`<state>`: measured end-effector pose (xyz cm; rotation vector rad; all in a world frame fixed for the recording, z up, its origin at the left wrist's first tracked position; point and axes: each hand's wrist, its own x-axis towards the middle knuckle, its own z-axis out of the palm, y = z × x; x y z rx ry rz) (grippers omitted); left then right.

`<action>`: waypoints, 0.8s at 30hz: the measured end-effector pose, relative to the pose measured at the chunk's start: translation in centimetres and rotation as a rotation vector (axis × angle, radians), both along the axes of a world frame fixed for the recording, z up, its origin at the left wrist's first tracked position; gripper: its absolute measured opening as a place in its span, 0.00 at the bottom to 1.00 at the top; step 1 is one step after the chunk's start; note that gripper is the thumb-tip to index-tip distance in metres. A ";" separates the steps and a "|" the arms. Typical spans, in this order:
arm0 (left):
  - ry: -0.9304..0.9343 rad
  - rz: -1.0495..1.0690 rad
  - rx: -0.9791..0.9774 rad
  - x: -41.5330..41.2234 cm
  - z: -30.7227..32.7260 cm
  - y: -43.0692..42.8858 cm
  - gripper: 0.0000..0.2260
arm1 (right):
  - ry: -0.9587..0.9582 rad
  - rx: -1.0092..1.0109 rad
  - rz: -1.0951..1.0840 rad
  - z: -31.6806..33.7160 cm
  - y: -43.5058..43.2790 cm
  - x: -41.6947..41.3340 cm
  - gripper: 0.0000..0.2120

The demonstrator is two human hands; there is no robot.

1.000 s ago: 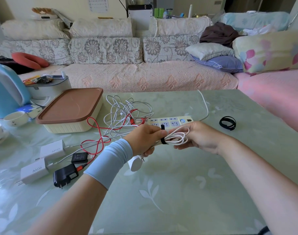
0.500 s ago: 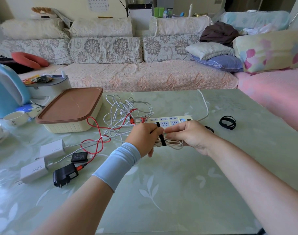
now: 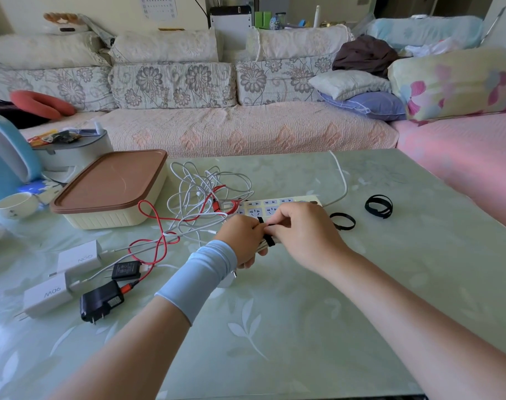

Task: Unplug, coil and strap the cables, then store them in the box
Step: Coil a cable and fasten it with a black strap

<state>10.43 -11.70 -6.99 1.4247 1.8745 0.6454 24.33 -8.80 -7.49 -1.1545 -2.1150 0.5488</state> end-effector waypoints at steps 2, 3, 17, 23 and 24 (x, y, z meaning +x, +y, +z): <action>-0.001 0.028 0.013 -0.2 0.1 0.0 0.15 | 0.029 0.182 0.052 -0.3 0.0 -0.3 0.03; 0.018 0.046 0.033 -0.4 0.1 0.0 0.16 | 0.044 0.270 0.076 -0.5 0.1 -0.5 0.04; 0.024 0.150 -0.012 -2.1 0.8 -0.2 0.08 | 0.248 0.054 0.232 -1.4 0.8 -1.6 0.05; -0.177 0.267 0.110 -1.8 -0.1 -0.1 0.11 | 0.222 -0.043 0.284 -0.5 0.6 -0.6 0.01; -0.158 0.258 0.117 -1.8 -0.1 0.0 0.11 | 0.221 -0.045 0.283 -0.5 0.6 -0.5 0.02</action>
